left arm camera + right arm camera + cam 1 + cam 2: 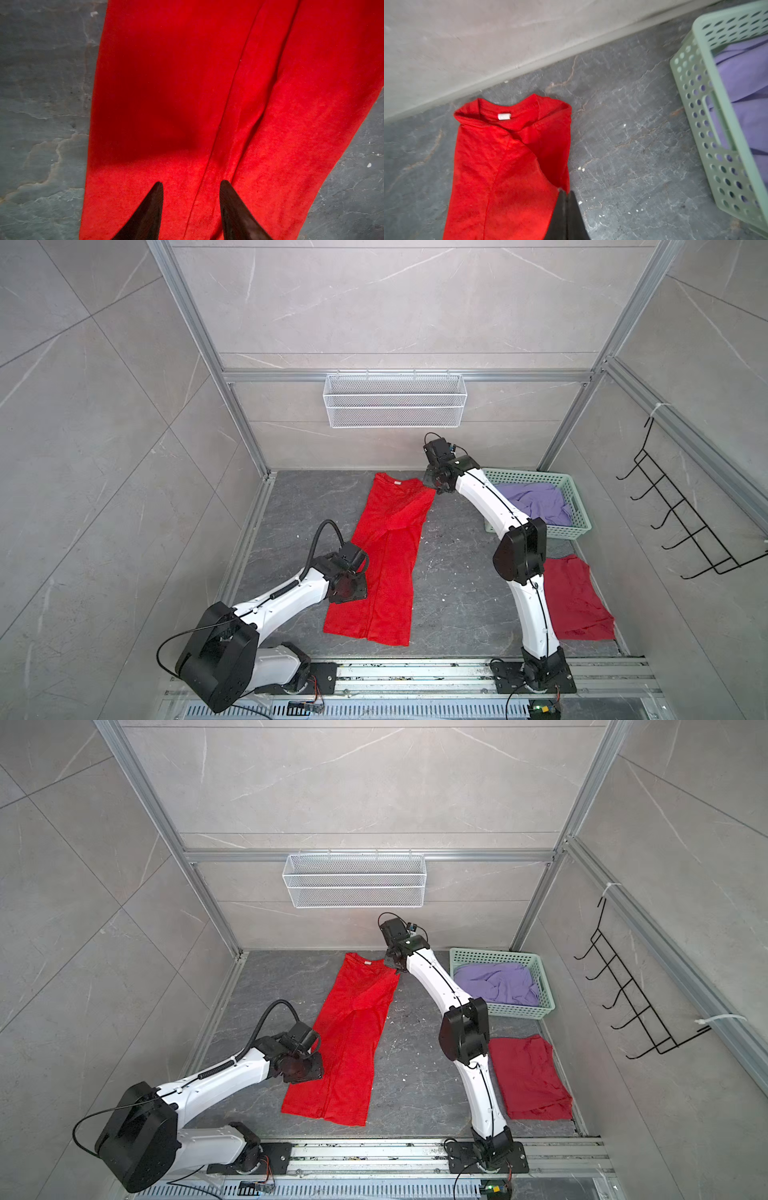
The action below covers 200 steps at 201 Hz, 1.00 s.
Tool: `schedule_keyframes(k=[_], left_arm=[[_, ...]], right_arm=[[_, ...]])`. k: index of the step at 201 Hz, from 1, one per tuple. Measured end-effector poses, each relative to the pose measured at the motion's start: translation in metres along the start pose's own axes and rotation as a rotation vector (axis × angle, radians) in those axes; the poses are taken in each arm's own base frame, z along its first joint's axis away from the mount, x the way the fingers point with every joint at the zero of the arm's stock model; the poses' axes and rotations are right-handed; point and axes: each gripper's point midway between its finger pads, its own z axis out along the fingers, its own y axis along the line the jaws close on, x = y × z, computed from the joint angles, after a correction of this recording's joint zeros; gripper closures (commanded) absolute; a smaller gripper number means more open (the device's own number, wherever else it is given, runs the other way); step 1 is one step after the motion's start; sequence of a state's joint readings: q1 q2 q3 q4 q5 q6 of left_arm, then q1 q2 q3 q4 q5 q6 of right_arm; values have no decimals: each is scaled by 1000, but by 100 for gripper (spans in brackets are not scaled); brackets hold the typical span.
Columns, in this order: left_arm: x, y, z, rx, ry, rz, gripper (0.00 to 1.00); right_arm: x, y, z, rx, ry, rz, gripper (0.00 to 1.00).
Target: Fold and stack the t-shirts
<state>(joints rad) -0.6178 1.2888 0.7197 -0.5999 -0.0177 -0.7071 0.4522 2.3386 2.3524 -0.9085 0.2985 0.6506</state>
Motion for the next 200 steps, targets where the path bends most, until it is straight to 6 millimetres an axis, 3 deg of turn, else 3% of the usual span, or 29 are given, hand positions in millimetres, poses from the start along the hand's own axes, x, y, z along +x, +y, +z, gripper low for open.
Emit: schedule_keyframes(k=[42, 82, 94, 109, 121, 125, 134, 150, 170, 200], left_arm=[[-2, -1, 0, 3, -8, 0, 52], [-4, -2, 4, 0, -10, 0, 52], [-4, -2, 4, -1, -11, 0, 52], [-5, -2, 5, 0, -13, 0, 52], [-5, -3, 6, 1, -14, 0, 52], [-6, -3, 6, 2, -14, -1, 52], [-6, -3, 7, 2, -15, -1, 52], [-7, -4, 9, 2, -15, -1, 52], [-9, -6, 10, 9, -21, -1, 52], [-10, -6, 13, 7, -20, -2, 53]], right_arm=[[1, 21, -5, -75, 41, 12, 100], [-2, 77, -19, -256, 36, 46, 98], [5, 95, -19, -312, 53, 51, 88], [17, 118, -12, -392, 91, 53, 58], [31, 134, -1, -448, 130, 45, 51], [35, 138, 2, -460, 140, 44, 42], [47, 145, 10, -485, 169, 28, 41], [58, 151, 17, -507, 195, 8, 40], [57, 150, 19, -509, 177, -26, 39], [55, 129, 15, -446, 163, -62, 39]])
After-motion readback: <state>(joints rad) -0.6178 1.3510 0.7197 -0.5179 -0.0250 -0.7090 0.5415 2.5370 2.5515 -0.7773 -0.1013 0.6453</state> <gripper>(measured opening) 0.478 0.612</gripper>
